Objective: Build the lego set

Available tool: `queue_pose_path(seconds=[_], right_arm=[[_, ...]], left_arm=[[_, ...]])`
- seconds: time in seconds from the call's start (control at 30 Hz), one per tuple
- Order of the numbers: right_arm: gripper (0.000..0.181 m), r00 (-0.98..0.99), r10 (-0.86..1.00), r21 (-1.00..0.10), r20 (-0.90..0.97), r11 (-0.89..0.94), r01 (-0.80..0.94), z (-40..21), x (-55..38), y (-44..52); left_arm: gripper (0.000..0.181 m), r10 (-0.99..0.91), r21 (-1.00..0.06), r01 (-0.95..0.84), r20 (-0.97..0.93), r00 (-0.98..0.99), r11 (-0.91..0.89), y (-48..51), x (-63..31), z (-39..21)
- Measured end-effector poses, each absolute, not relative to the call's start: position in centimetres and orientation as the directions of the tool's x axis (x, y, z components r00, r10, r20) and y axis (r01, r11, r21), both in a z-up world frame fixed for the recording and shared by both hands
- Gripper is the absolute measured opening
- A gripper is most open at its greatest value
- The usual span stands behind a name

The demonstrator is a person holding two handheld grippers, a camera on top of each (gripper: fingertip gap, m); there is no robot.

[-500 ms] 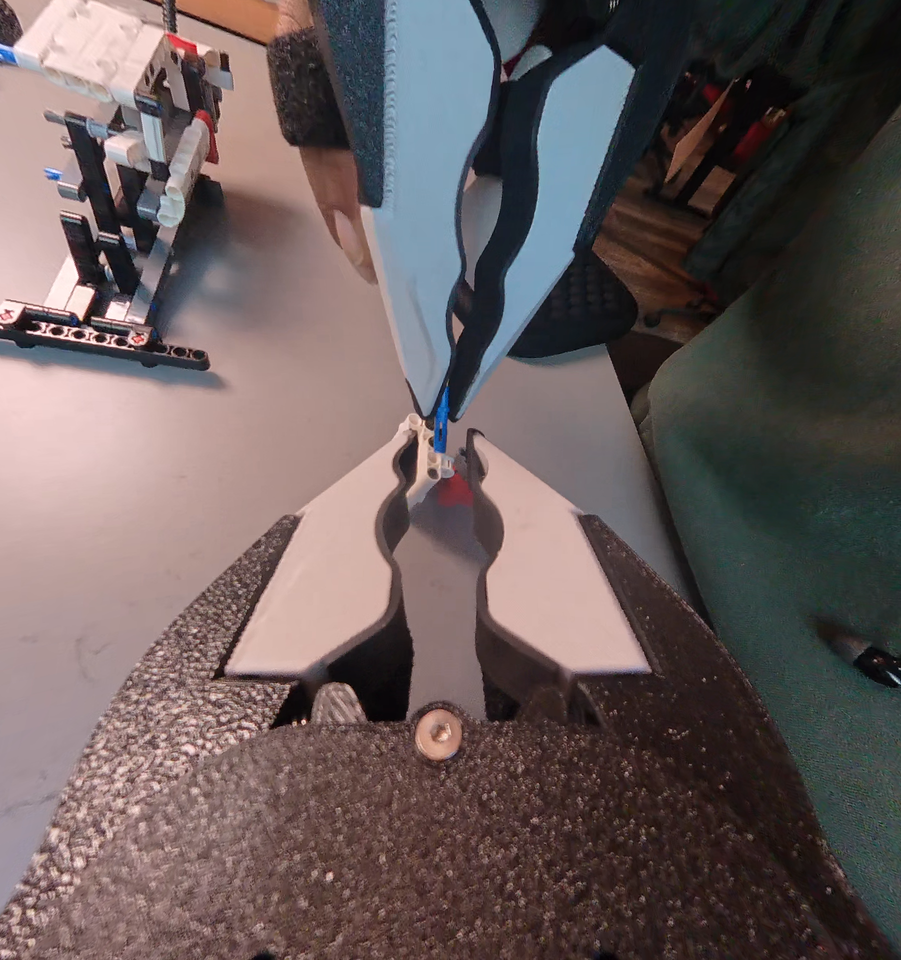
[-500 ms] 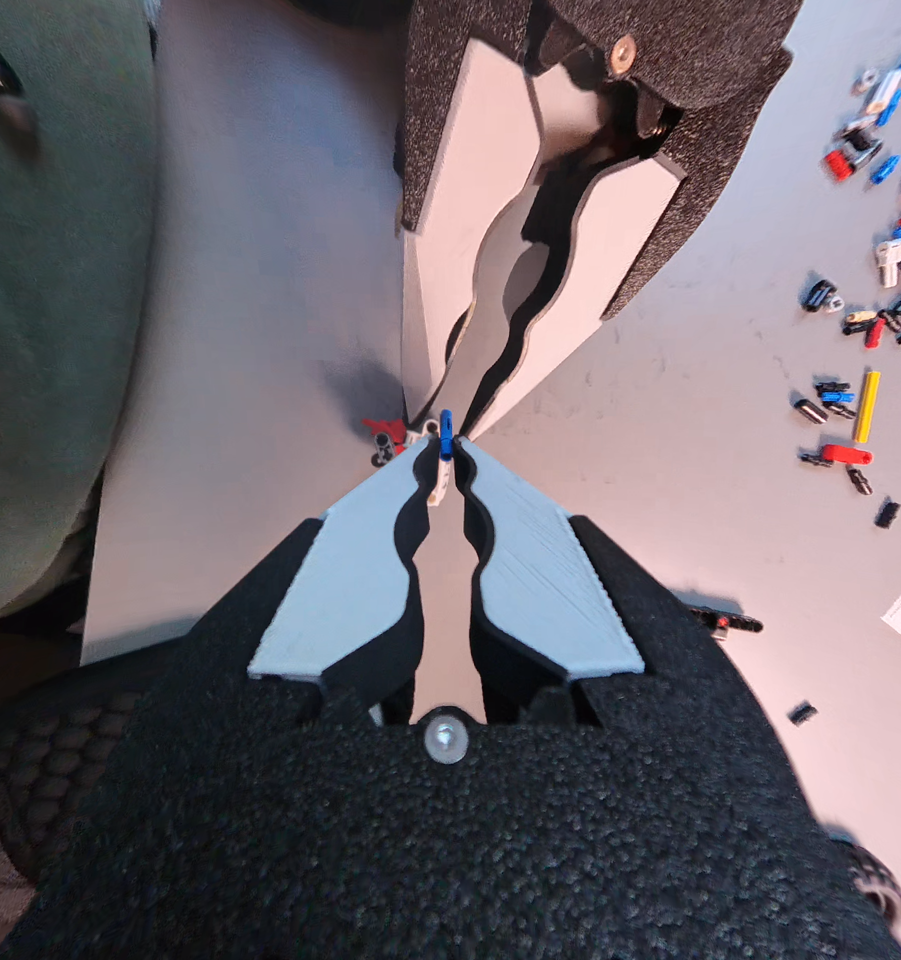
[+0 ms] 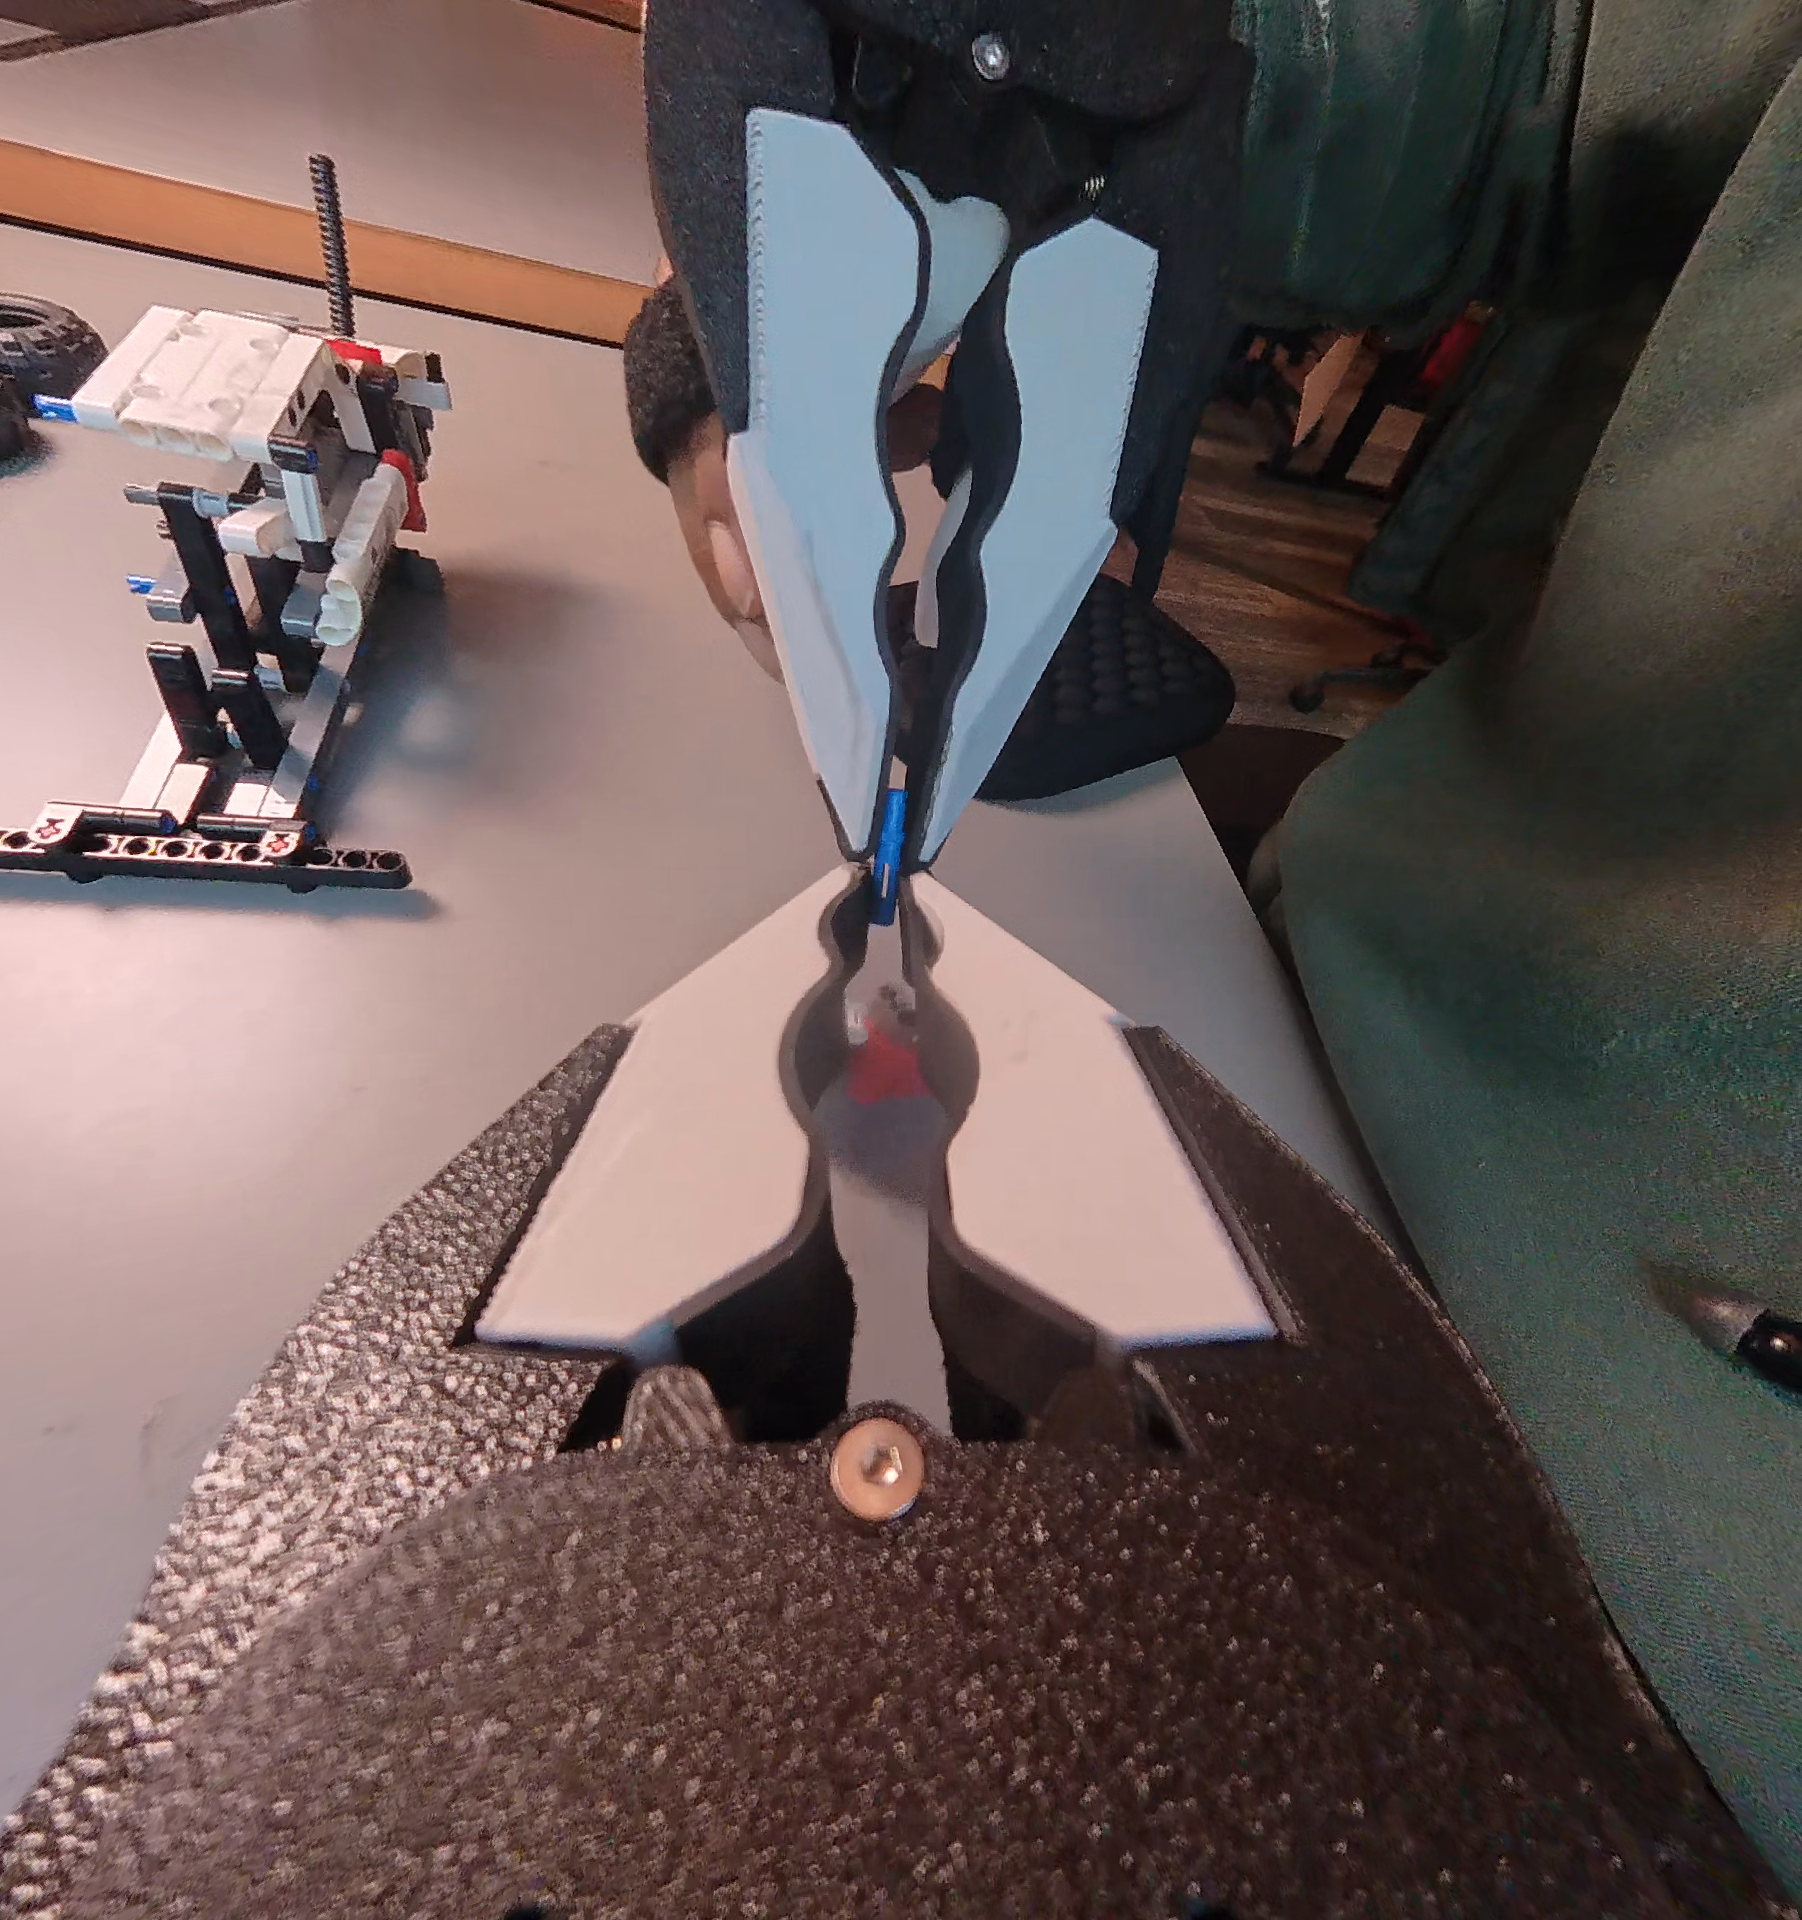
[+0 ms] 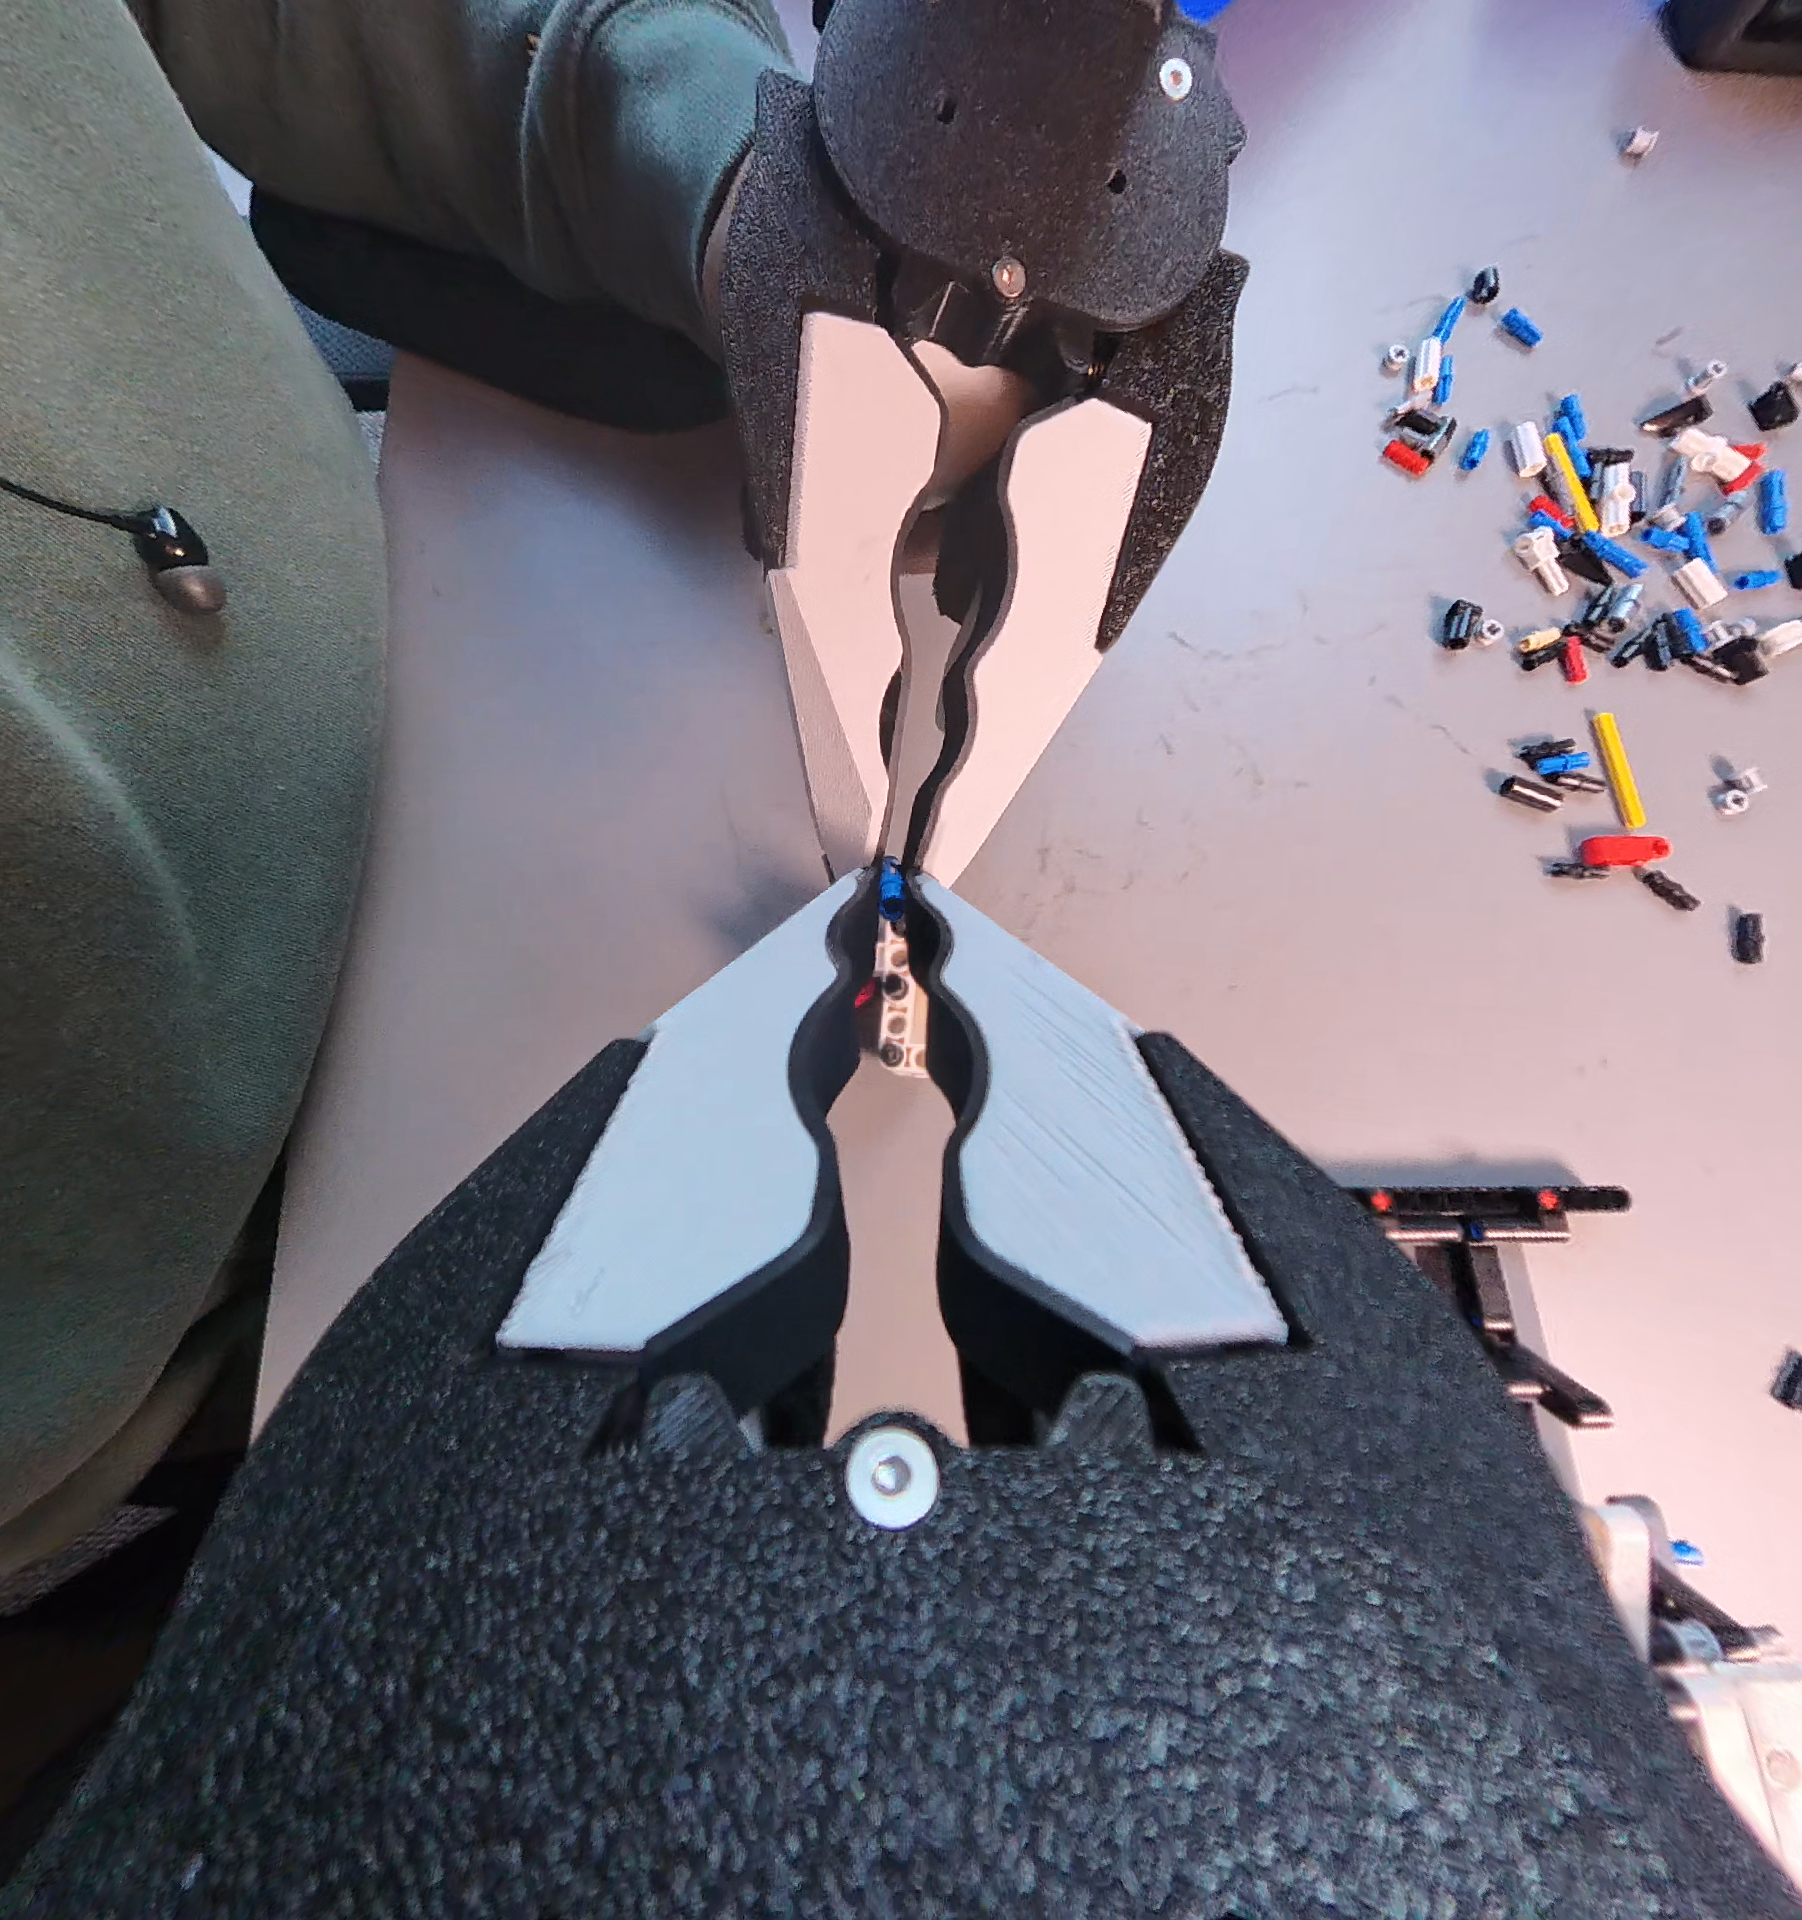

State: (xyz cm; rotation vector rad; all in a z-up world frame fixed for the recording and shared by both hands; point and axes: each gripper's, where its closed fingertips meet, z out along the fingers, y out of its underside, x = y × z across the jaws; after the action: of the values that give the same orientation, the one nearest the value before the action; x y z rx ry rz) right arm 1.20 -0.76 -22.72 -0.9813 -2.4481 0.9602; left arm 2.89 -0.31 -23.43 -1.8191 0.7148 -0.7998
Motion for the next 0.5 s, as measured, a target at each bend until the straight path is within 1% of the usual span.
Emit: queue_pose_path(seconds=[0.07, 0.1, 0.13, 0.2, 0.27, 0.37, 0.4, 0.47, 0.5], right_arm=[[0.004, -0.698, 0.712, -0.67, 0.07, 0.552, 0.496, -23.1, 1.3, -0.6], [0.004, -0.7, 0.71, -0.644, 0.073, 0.57, 0.51, -23.5, 1.5, -0.4], [0.004, -0.699, 0.711, -0.624, 0.081, 0.582, 0.521, -23.7, 1.5, -0.1], [0.004, -0.708, 0.703, -0.575, 0.067, 0.607, 0.549, -24.1, 1.9, 0.2], [0.004, -0.73, 0.675, -0.506, 0.105, 0.668, 0.545, -24.9, 2.0, 0.3], [0.004, -0.762, 0.632, -0.424, 0.137, 0.733, 0.532, -25.8, 2.0, 0.2], [0.004, -0.766, 0.629, -0.413, 0.133, 0.738, 0.534, -25.9, 2.0, 0.1], [0.004, -0.768, 0.628, -0.393, 0.127, 0.743, 0.542, -26.0, 1.8, 0.0], [0.004, -0.771, 0.621, -0.37, 0.141, 0.755, 0.541, -26.2, 1.8, 0.2]], left_arm=[[0.007, -0.767, -0.926, -0.13, 0.209, 0.607, -0.355, -0.3, 2.8, -23.8], [0.017, -0.766, -0.918, -0.149, 0.208, 0.608, -0.367, -0.4, 2.5, -24.1], [0.023, -0.762, -0.911, -0.162, 0.209, 0.613, -0.381, -0.4, 2.0, -24.3], [0.026, -0.752, -0.895, -0.185, 0.213, 0.623, -0.407, -0.4, 1.0, -25.0], [0.029, -0.749, -0.862, -0.247, 0.204, 0.63, -0.442, -0.5, 0.8, -26.6], [0.029, -0.756, -0.809, -0.347, 0.172, 0.632, -0.474, -0.5, 1.5, -29.1], [0.028, -0.76, -0.803, -0.364, 0.162, 0.63, -0.472, -0.5, 1.8, -29.4], [0.021, -0.76, -0.806, -0.361, 0.159, 0.631, -0.469, -0.3, 2.1, -29.3], [0.015, -0.759, -0.811, -0.354, 0.161, 0.631, -0.466, -0.2, 2.2, -29.1]])
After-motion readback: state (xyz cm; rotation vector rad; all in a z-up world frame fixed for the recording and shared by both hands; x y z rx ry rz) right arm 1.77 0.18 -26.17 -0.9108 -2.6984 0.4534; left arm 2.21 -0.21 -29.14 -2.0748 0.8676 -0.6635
